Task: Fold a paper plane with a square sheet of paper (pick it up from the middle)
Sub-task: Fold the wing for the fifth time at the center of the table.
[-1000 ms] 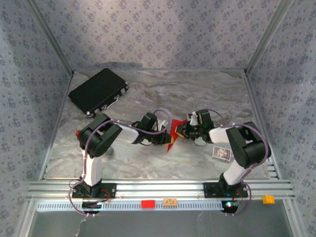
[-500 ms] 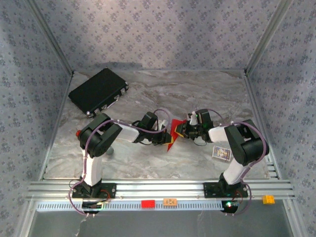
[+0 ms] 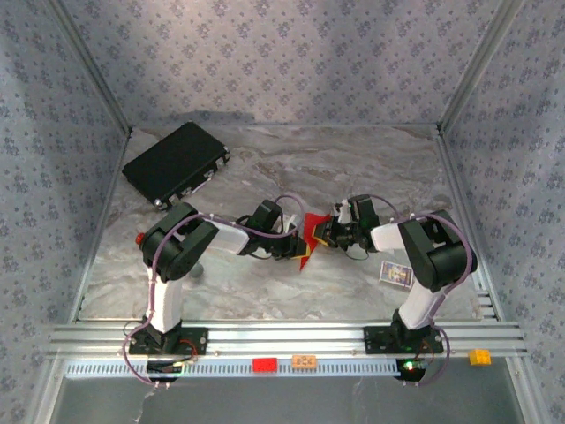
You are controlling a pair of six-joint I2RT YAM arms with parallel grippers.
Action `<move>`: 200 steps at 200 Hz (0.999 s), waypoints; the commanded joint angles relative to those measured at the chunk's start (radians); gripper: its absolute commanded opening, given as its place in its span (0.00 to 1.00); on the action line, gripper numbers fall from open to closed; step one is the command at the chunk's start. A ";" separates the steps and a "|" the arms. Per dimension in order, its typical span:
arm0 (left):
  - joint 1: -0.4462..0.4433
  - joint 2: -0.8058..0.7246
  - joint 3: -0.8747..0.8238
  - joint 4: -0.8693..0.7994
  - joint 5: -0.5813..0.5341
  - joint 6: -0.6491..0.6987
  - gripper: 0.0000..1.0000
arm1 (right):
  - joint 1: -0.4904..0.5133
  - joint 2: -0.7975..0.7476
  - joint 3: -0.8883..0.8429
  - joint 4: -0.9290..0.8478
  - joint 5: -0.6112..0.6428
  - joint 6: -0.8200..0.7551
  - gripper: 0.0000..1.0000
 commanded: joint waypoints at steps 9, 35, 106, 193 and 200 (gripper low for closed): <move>0.000 0.029 -0.018 -0.112 -0.063 0.011 0.11 | -0.006 0.029 0.004 -0.107 0.063 -0.039 0.16; -0.006 -0.010 -0.009 -0.105 -0.043 0.008 0.19 | -0.006 0.031 0.007 -0.126 0.072 -0.045 0.16; -0.016 -0.062 -0.030 -0.114 -0.031 0.002 0.19 | 0.000 0.031 0.026 -0.168 0.086 -0.056 0.16; -0.020 -0.096 -0.063 -0.103 0.014 0.004 0.07 | 0.009 0.031 0.037 -0.185 0.101 -0.060 0.16; -0.020 -0.095 -0.064 -0.105 0.015 0.006 0.04 | 0.009 0.031 0.036 -0.187 0.102 -0.059 0.16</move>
